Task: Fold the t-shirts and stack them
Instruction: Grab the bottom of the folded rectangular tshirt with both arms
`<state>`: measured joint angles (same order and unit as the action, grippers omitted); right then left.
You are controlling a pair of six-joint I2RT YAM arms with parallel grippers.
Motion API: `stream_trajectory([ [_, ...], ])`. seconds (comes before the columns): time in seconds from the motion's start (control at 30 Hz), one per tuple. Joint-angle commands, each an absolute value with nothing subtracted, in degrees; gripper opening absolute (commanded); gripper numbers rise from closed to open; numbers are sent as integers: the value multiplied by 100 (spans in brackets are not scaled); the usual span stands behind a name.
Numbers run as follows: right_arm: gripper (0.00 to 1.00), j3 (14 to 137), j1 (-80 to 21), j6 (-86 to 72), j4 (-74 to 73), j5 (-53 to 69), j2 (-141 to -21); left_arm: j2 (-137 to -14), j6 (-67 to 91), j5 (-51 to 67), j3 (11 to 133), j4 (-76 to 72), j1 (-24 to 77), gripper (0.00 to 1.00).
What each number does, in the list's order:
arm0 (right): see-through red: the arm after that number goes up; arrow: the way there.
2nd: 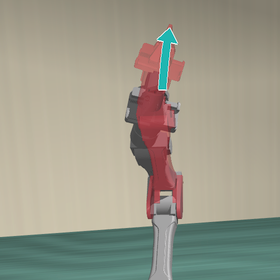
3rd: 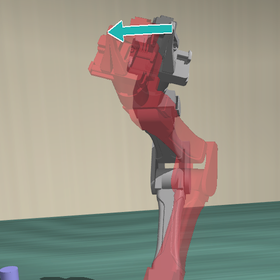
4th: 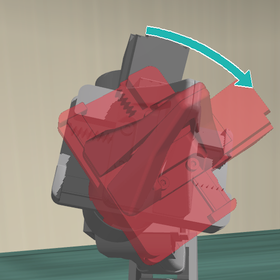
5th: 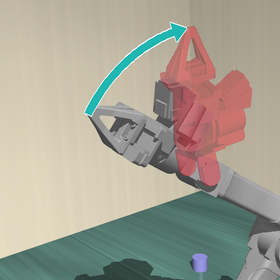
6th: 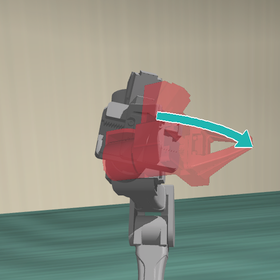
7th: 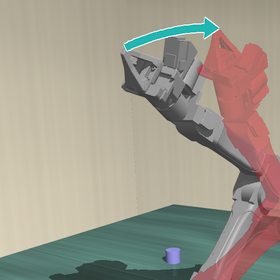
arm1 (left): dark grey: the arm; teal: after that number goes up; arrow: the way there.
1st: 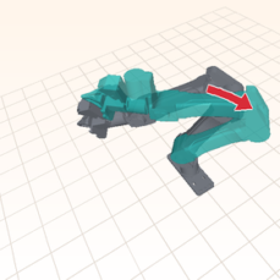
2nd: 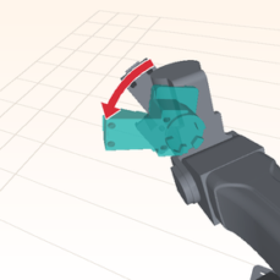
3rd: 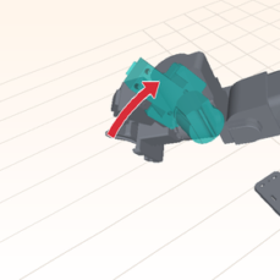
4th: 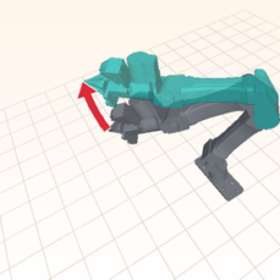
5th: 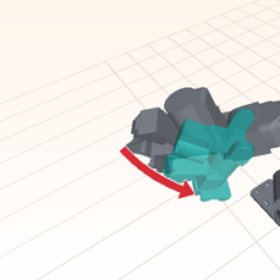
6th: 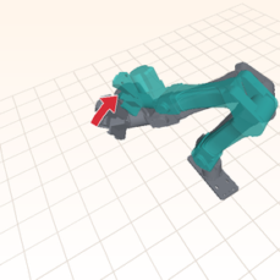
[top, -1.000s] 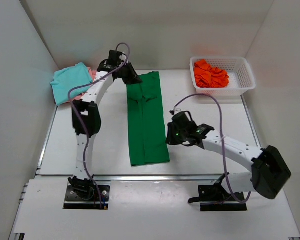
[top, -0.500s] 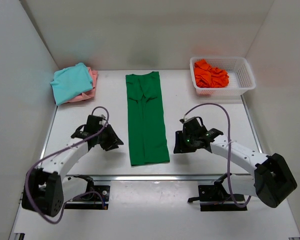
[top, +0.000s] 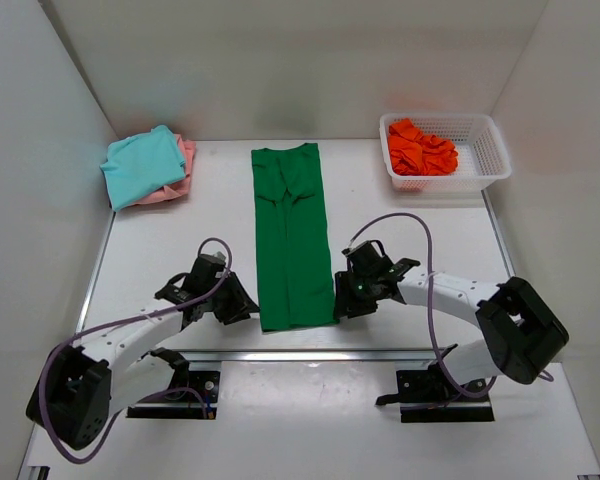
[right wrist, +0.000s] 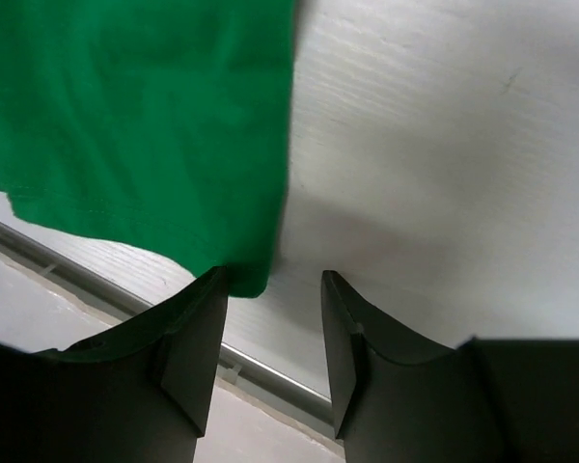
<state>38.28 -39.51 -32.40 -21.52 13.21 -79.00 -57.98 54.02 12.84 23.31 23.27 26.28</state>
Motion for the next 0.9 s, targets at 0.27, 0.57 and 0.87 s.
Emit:
stream_trajectory([
  [0.27, 14, 4254, -4289, -3392, -2101, 1248, -8341, -7409, 5300, 853, 3270, 2258, 3744, 35],
  [0.57, 0, 3894, -4148, -3516, -2162, 1327, -7954, -7014, 4983, 949, 2865, 2636, 3375, 0],
  [0.87, 0, 3806, -4219, -3621, -2259, 1564, -7655, -6839, 4983, 1336, 2856, 2654, 3524, 0],
])
